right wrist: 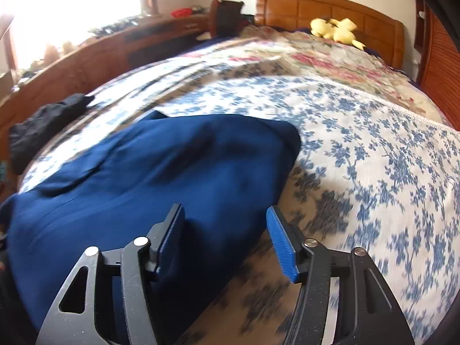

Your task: Fold large clothes

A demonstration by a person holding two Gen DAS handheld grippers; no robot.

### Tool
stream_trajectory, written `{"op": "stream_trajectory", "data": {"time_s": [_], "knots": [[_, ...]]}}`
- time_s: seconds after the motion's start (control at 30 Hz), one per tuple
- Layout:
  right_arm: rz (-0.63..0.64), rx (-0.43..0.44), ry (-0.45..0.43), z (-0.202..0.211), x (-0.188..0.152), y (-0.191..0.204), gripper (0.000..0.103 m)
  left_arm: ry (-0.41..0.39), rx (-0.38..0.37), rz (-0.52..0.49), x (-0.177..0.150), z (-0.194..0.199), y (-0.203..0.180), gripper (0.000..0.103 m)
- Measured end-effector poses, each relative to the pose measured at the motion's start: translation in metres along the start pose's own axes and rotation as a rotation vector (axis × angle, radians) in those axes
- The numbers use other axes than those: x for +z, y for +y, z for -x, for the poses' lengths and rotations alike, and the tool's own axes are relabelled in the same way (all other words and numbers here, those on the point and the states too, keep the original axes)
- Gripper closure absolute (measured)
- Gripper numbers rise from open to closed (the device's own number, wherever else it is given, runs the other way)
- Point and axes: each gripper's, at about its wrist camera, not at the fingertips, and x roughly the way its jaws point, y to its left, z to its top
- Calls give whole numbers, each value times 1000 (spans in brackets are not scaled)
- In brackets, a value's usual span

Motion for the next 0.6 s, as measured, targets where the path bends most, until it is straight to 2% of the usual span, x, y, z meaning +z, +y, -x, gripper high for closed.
{"op": "stream_trajectory", "data": {"time_s": [0.2,0.43,0.5,0.53,0.57,0.6], "knots": [[-55,-16,51,-34,16,-25,32,20,-10,-5,1,-12,-4,56],[-136,60,86,-60,25,-42,27,18,-16,1,4,-16,-2,56],[-207,121,108,-68,25,-52,27,18,-19,9,3,-16,-1,56],[-234,144,117,-70,24,-54,28,18,-20,11,3,-17,-1,56],[-254,171,115,-70,24,-56,40,18,-21,12,2,-16,-1,56],[-265,209,113,-70,24,-57,46,18,-22,13,2,-17,-1,56]]}}
